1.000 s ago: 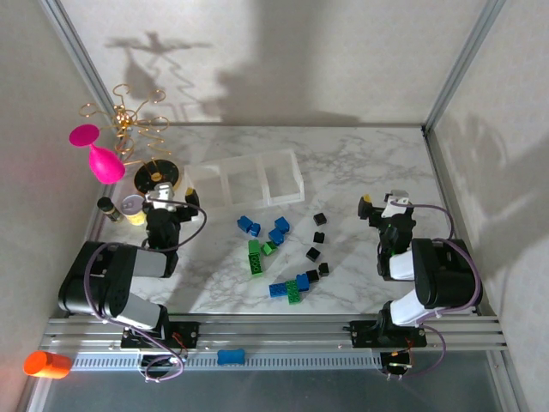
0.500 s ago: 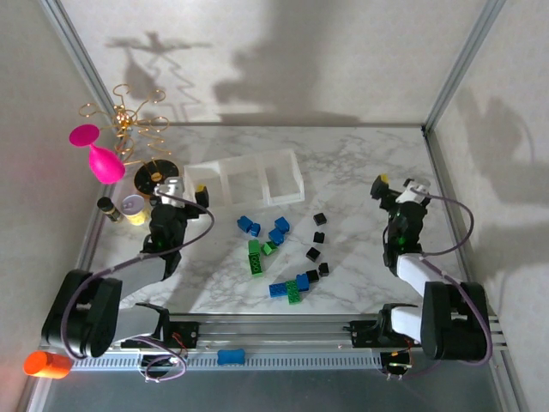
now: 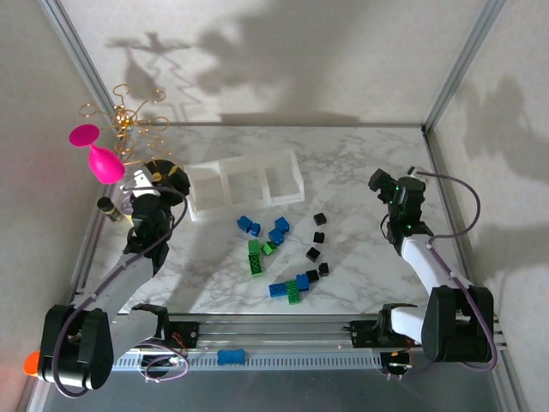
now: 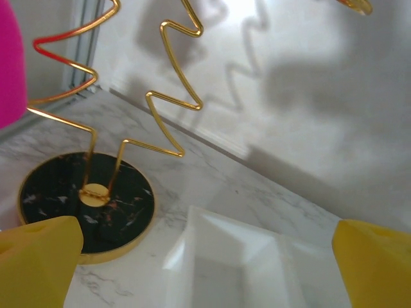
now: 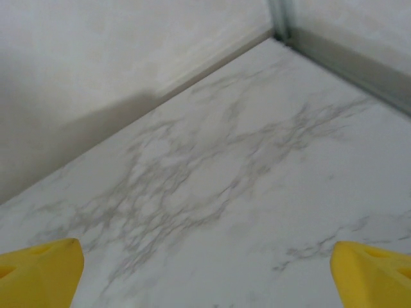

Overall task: Sort the legos into containers by color
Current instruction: Pick up the lego from the center of the table.

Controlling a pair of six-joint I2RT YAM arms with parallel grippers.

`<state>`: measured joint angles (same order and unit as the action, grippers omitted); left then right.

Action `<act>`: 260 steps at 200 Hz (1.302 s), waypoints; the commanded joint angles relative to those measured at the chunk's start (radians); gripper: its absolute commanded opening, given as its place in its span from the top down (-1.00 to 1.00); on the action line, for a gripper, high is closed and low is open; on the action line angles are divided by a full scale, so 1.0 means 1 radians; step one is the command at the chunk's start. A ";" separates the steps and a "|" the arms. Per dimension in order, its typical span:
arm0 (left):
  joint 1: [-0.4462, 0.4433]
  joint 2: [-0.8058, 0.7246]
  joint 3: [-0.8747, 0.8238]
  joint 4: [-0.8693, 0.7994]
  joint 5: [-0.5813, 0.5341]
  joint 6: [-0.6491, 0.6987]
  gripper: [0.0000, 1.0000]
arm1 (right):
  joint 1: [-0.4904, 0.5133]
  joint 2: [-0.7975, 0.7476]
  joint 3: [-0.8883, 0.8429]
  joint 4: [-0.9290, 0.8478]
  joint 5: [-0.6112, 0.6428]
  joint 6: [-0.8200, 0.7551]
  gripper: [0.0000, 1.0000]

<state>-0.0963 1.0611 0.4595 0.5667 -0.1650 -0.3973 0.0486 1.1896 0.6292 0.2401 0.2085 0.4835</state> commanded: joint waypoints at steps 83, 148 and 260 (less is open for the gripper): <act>-0.257 -0.024 0.207 -0.594 0.165 -0.117 -0.99 | 0.338 0.036 0.147 -0.353 -0.161 -0.043 -0.98; -0.463 0.097 0.306 -0.787 0.165 -0.250 -0.96 | 0.565 0.082 0.157 -0.355 -0.235 -0.023 -0.98; -0.586 0.371 0.321 -0.693 -0.052 -0.632 -0.70 | 0.641 0.141 0.162 -0.260 -0.209 0.030 -0.98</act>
<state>-0.6731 1.3918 0.7448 -0.1497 -0.1200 -0.9298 0.6861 1.3224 0.7578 -0.0475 -0.0204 0.4915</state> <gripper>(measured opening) 0.865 0.988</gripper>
